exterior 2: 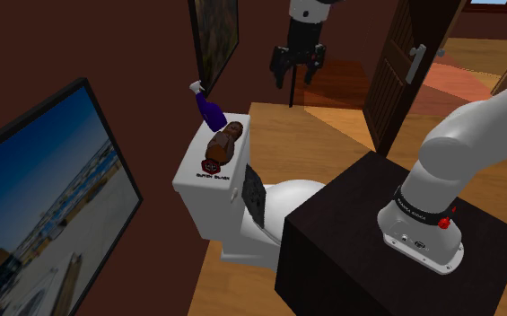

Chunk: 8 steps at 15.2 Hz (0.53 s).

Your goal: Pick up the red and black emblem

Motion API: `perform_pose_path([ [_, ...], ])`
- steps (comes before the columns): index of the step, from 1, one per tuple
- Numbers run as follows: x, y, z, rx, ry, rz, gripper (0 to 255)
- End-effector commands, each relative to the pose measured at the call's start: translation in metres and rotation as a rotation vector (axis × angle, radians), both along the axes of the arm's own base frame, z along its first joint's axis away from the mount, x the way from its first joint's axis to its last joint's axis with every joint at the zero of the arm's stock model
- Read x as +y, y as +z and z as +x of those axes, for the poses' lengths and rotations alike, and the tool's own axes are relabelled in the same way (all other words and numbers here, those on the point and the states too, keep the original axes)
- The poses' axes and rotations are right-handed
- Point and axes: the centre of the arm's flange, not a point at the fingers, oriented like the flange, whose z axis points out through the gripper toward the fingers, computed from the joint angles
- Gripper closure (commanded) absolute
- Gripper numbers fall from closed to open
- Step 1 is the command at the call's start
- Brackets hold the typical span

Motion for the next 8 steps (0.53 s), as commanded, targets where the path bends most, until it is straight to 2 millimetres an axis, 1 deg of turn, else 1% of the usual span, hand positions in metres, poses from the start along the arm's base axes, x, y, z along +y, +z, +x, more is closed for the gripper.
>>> perform_pose_path([
  [1, 0.015, -0.019, 0.009, 0.003, -0.025, -0.004, 0],
  [8, 0.068, -0.083, 0.055, 0.017, -0.108, -0.021, 0],
])
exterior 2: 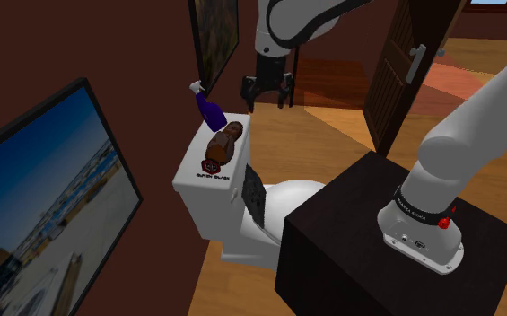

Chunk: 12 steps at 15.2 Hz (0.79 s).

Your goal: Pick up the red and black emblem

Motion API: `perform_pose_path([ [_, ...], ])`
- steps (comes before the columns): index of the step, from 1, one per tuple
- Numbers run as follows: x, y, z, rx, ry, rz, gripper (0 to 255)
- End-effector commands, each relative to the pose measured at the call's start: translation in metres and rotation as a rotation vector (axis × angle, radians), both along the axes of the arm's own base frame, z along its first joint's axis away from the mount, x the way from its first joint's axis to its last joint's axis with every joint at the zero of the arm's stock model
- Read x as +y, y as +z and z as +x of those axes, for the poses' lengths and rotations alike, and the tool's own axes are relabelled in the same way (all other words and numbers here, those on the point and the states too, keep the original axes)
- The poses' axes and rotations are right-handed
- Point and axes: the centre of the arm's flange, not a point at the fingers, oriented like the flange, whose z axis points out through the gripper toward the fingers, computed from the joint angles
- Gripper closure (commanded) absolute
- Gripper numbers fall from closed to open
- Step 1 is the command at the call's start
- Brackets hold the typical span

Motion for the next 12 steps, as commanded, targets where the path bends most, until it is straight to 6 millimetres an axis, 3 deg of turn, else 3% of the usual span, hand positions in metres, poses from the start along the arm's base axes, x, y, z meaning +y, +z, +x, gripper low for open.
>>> perform_pose_path([
  [1, 0.016, -0.019, 0.014, 0.003, -0.025, -0.003, 0],
  [12, 0.087, -0.122, 0.093, 0.024, -0.155, -0.03, 0],
])
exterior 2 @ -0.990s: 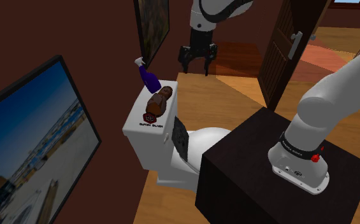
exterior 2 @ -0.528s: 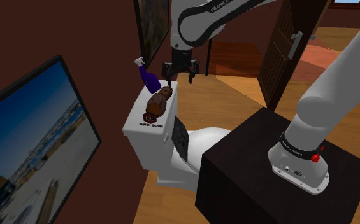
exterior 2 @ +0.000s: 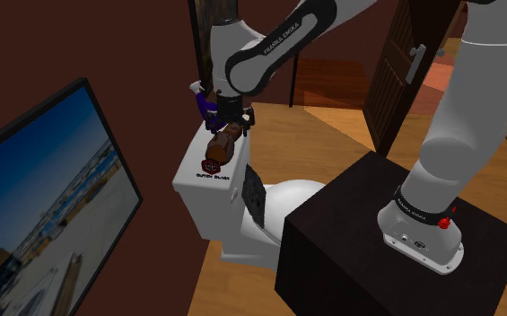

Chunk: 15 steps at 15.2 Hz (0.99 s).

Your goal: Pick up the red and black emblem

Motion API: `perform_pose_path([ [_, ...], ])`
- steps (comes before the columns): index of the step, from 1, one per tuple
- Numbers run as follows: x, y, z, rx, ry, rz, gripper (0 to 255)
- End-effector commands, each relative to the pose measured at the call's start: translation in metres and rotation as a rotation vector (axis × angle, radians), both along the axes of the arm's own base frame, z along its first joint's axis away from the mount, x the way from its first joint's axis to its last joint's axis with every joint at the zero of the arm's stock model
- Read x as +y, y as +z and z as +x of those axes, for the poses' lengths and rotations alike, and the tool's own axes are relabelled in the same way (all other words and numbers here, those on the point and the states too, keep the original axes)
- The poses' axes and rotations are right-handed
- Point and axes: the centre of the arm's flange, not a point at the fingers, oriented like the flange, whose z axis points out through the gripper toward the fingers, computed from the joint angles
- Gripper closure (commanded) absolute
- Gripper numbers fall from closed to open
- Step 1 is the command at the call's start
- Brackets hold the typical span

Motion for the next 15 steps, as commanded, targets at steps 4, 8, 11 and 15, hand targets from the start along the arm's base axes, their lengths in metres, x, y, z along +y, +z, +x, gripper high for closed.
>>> perform_pose_path([
  [4, 0.028, -0.049, 0.04, 0.01, -0.061, -0.013, 0],
  [8, 0.049, -0.088, 0.071, 0.018, -0.108, -0.023, 0],
  [11, 0.054, -0.109, 0.079, 0.02, -0.12, -0.025, 0],
  [15, 0.054, -0.13, 0.079, 0.02, -0.12, -0.025, 0],
])
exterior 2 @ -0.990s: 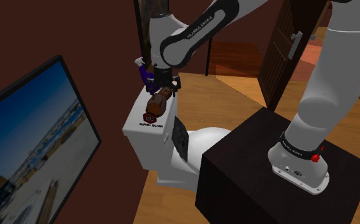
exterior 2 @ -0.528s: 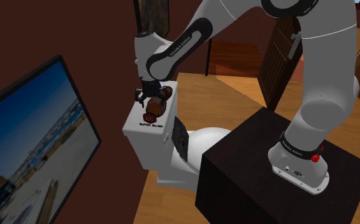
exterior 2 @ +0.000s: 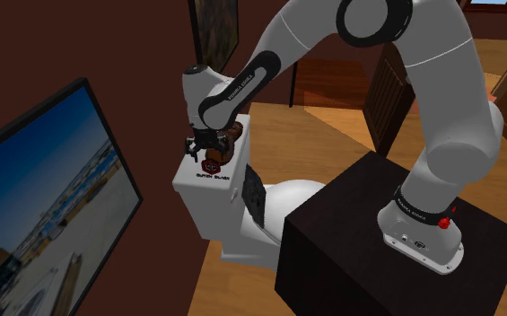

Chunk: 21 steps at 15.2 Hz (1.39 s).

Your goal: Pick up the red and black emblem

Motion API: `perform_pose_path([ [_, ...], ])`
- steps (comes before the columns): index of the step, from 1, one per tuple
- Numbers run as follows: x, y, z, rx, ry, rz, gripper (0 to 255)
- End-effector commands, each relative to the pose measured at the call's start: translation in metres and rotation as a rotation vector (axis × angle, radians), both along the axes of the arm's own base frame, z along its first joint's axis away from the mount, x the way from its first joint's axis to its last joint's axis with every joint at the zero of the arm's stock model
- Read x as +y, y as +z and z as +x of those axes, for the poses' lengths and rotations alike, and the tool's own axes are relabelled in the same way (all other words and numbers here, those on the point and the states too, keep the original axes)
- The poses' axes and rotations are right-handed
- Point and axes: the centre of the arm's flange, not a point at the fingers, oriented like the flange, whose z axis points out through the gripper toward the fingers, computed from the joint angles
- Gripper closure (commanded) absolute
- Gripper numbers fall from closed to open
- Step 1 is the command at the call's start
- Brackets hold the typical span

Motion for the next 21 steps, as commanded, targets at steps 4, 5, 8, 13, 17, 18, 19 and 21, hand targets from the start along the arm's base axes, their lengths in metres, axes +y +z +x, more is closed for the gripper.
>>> perform_pose_path([
  [4, 0.0, -0.014, 0.0, 0.0, 0.0, 0.0, 0],
  [5, 0.0, -0.014, 0.0, 0.0, 0.0, 0.0, 255],
  [8, 0.0, -0.014, 0.0, -0.001, 0.0, 0.0, 255],
  [13, 0.0, -0.015, 0.0, 0.0, 0.0, 0.0, 255],
  [17, 0.0, 0.002, 0.0, 0.0, 0.0, 0.0, 255],
  [18, 0.0, 0.007, 0.0, 0.0, 0.0, 0.0, 255],
  [19, 0.0, 0.013, 0.0, 0.0, 0.0, 0.0, 255],
  [21, 0.0, 0.023, 0.0, 0.0, 0.0, 0.0, 255],
])
